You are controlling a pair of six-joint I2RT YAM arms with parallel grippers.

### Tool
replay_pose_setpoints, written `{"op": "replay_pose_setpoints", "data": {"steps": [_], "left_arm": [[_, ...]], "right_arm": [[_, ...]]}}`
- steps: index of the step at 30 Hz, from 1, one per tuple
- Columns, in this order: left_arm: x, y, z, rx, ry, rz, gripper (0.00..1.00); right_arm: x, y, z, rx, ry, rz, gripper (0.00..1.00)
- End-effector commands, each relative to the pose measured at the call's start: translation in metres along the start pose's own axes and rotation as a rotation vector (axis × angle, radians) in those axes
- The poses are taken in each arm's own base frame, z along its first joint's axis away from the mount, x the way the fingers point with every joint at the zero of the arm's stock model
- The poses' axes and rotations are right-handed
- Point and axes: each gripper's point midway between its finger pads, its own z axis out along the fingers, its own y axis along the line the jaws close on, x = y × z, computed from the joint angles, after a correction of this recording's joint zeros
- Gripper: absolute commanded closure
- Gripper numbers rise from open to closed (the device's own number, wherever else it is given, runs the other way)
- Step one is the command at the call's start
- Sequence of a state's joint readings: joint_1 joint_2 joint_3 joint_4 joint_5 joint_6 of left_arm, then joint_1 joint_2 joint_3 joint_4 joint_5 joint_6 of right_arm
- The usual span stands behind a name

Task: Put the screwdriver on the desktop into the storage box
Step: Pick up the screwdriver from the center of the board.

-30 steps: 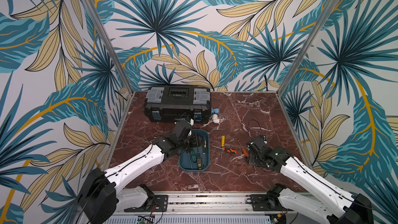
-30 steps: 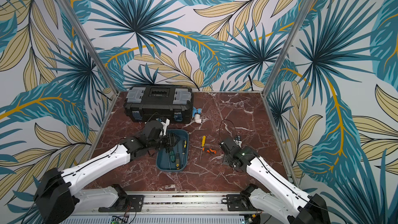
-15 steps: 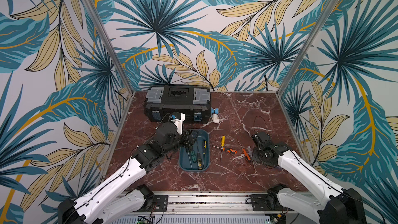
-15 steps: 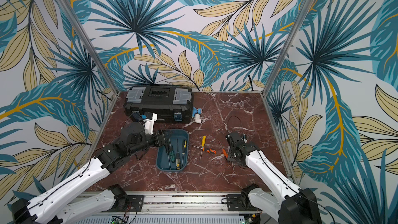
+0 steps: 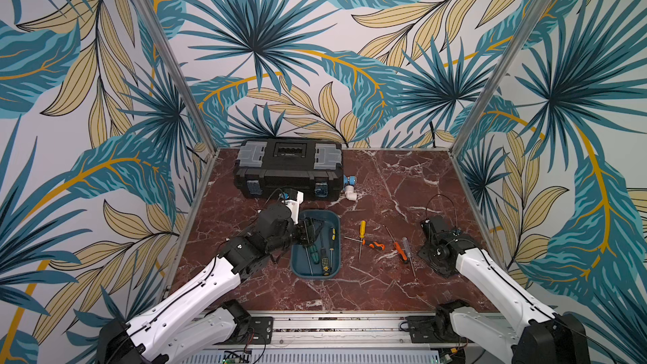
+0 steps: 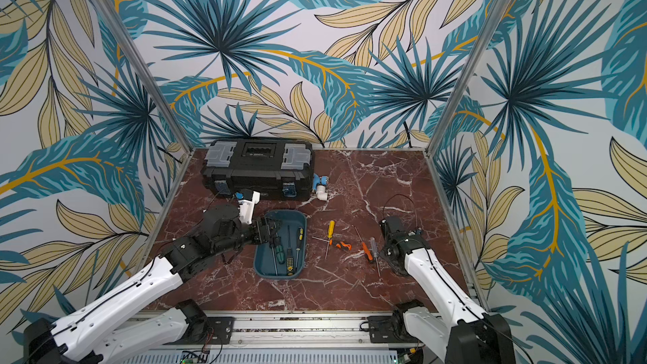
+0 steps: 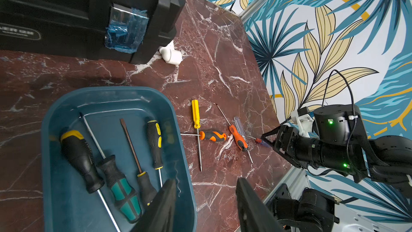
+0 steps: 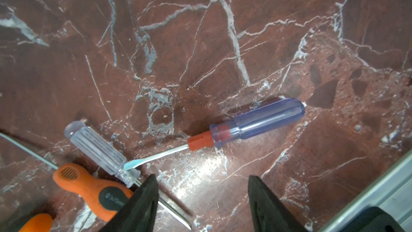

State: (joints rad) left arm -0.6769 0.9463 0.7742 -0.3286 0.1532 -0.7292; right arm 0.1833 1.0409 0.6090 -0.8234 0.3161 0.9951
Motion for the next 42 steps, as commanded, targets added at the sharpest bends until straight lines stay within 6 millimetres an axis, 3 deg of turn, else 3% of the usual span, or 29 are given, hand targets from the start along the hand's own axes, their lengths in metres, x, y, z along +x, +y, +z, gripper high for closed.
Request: {"op": "replay_pose_setpoints", "data": {"steps": [1, 3, 6, 9, 12, 17, 20, 24, 30, 42], "left_arm": [[0.009, 0.006, -0.002, -0.003, 0.024, 0.016, 0.52], [0.012, 0.009, -0.004, -0.012, 0.027, 0.017, 0.52], [0.015, 0.012, -0.006, -0.020, 0.028, 0.015, 0.52], [0.018, 0.018, -0.007, -0.043, 0.034, 0.010, 0.52], [0.017, 0.028, -0.006, -0.092, 0.021, -0.016, 0.52], [0.014, 0.033, -0.003, -0.092, -0.007, -0.068, 0.52], [0.012, 0.032, -0.003, -0.084, -0.009, -0.076, 0.52], [0.015, 0.035, -0.005, -0.088, -0.003, -0.088, 0.52], [0.023, 0.041, -0.004, -0.082, 0.008, -0.116, 0.52], [0.028, 0.047, 0.002, -0.081, 0.021, -0.128, 0.52]], "right_arm": [[-0.003, -0.007, 0.005, 0.023, -0.030, 0.085, 0.32], [0.000, -0.011, 0.009, 0.031, -0.021, 0.121, 0.33], [-0.002, 0.009, 0.006, -0.060, -0.002, 0.106, 0.43], [-0.005, 0.064, -0.004, -0.298, 0.032, -0.036, 0.47], [0.012, 0.122, -0.027, -0.497, 0.109, -0.315, 0.45], [0.047, 0.158, -0.035, -0.387, 0.098, -0.760, 0.34], [0.050, 0.169, -0.026, -0.368, 0.102, -0.808, 0.27], [0.066, 0.192, -0.020, -0.434, 0.174, -0.861, 0.27], [0.085, 0.200, -0.011, -0.458, 0.232, -0.894, 0.27], [0.110, 0.177, 0.013, -0.395, 0.275, -0.909, 0.36]]}}
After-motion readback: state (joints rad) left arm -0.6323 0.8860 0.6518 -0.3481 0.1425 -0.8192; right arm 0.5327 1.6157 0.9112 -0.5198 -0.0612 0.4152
